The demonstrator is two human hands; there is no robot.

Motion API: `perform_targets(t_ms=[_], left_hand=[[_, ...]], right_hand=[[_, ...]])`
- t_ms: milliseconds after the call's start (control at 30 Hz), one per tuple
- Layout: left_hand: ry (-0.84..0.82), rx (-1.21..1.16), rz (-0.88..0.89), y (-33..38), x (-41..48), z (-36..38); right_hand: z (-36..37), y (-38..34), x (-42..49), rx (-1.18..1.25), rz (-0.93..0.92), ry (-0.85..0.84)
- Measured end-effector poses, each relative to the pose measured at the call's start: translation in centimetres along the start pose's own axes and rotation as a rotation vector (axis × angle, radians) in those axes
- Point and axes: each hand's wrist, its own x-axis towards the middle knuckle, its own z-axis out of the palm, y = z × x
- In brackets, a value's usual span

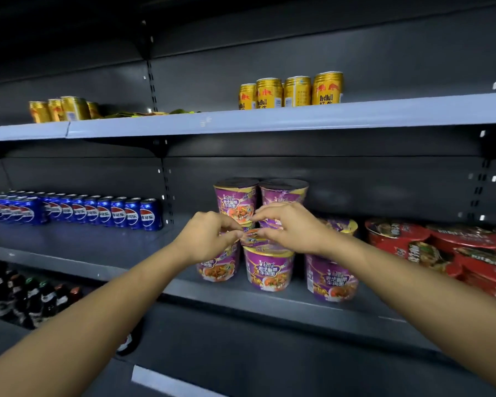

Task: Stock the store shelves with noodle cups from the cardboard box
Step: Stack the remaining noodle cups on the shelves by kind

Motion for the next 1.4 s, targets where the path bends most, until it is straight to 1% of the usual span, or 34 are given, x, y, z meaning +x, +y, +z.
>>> perform_targets(t_ms=[100,200,300,400,633,733,800,867,1100,1167,1267,1400], left_hand=[[0.007,-0.012,0.021,0.2,-2.6,0.5],[-0.036,-0.01,0.024,0.1,-4.9,1.3],[-0.094,-0.005,-0.013,-0.4,-7.0,2.2],[-0.111,-0.021,-0.056,-1.1,-8.6,3.3],[-0.181,-0.067,-0.191,-3.5,-12.0,7.4],[-0.201,-0.058,-0.256,-4.4,-13.4,9.9],[-0.221,-0.065,-0.331,-5.2,-14.7,12.0],[-0.264,-0.103,-0.405,-6.1,-16.3,14.2],[-0.417,-0.204,-0.548,-9.1,-21.9,21.3],[-0.463,-0.206,-0.567,-9.5,-23.4,23.2],[-0.523,-0.196,-0.58,-10.3,-25.7,26.4],[-0.638,-0.198,-0.6,-11.9,-28.8,31.3]], right_hand=[[1.2,-2.2,-2.0,0.04,0.002,-0.054],[2.7,-4.0,-3.7,0.051,-0.012,-0.115],[4.5,-4.7,-4.7,0.065,0.023,-0.182],[6.5,-4.8,-5.6,0.131,0.07,-0.222],[12.1,-4.4,-6.9,0.232,0.082,-0.319],[15.1,-3.9,-8.2,0.302,0.131,-0.375],[17.4,-3.6,-9.4,0.351,0.169,-0.4],[19.9,-3.5,-10.7,0.393,0.206,-0.441],[28.6,-3.6,-15.8,0.592,0.368,-0.603],[30.9,-3.7,-17.4,0.645,0.411,-0.65],[34.6,-3.5,-19.7,0.661,0.474,-0.714],[39.8,-3.2,-23.2,0.706,0.551,-0.725]])
